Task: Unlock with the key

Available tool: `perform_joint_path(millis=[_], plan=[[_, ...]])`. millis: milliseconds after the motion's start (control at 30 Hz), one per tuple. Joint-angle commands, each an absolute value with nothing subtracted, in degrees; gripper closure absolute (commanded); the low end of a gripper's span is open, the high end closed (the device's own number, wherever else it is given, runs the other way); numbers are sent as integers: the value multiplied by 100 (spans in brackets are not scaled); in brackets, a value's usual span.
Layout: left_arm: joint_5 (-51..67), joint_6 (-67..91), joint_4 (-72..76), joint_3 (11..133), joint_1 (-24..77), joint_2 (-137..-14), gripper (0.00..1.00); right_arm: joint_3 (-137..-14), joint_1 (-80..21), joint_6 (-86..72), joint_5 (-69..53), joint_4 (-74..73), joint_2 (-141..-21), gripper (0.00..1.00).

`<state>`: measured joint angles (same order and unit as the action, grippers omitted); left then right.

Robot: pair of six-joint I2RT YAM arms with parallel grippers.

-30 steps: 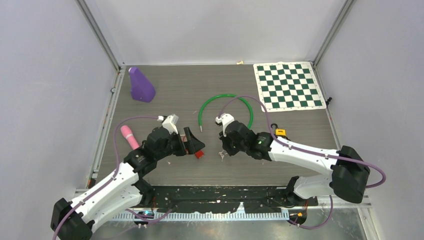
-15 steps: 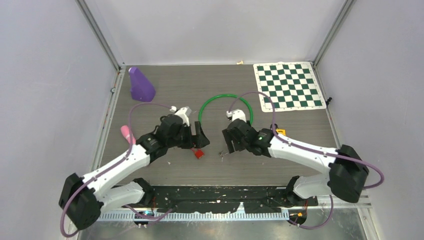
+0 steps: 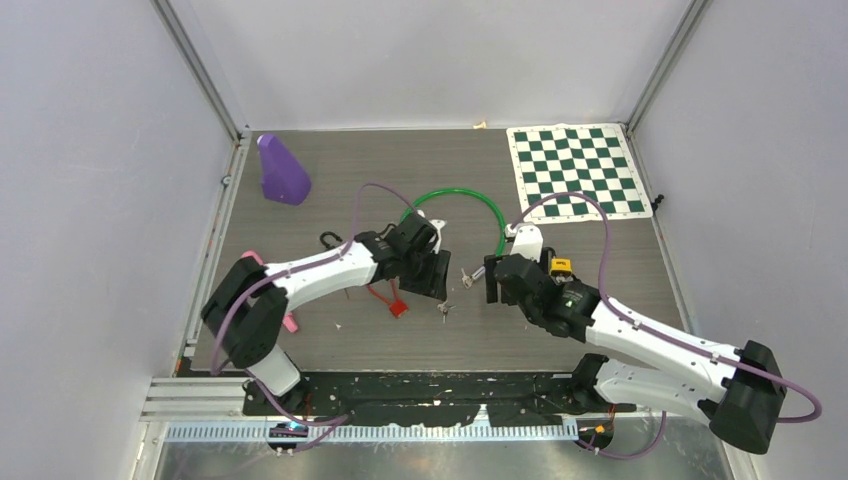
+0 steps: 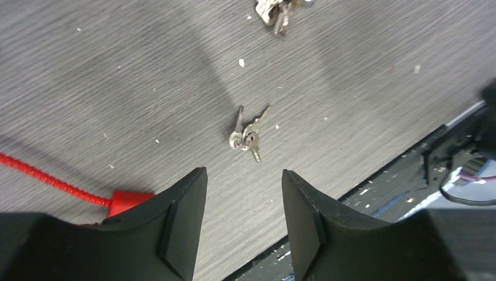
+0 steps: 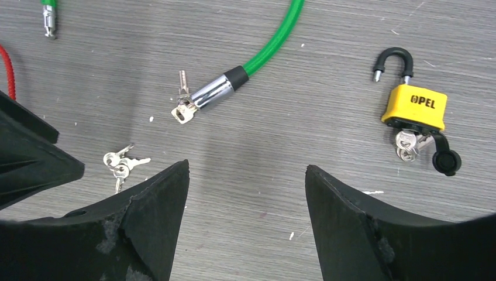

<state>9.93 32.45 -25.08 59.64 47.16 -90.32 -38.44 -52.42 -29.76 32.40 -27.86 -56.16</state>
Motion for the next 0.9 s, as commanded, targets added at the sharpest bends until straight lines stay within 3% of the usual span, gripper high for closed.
perform_joint_path(millis=[0,600,733,867], plan=[[1277,2951,-2780,6313,4806,-9510,48,-3703,-5256,-3249,3656,-2726,-5237,21],[1262,2986,-2431,6494,4895,-10537,65,-3458,-5256,-3353,3563,-2710,-4970,21],[1364,2990,-2385,6534,4916,-10619,73,-3456,-5256,-3349,3503,-2707,-4982,21],[1380,2969,-2327,6499,4965,-10575,88,-3454,-5257,-3337,3442,-2666,-4993,21]])
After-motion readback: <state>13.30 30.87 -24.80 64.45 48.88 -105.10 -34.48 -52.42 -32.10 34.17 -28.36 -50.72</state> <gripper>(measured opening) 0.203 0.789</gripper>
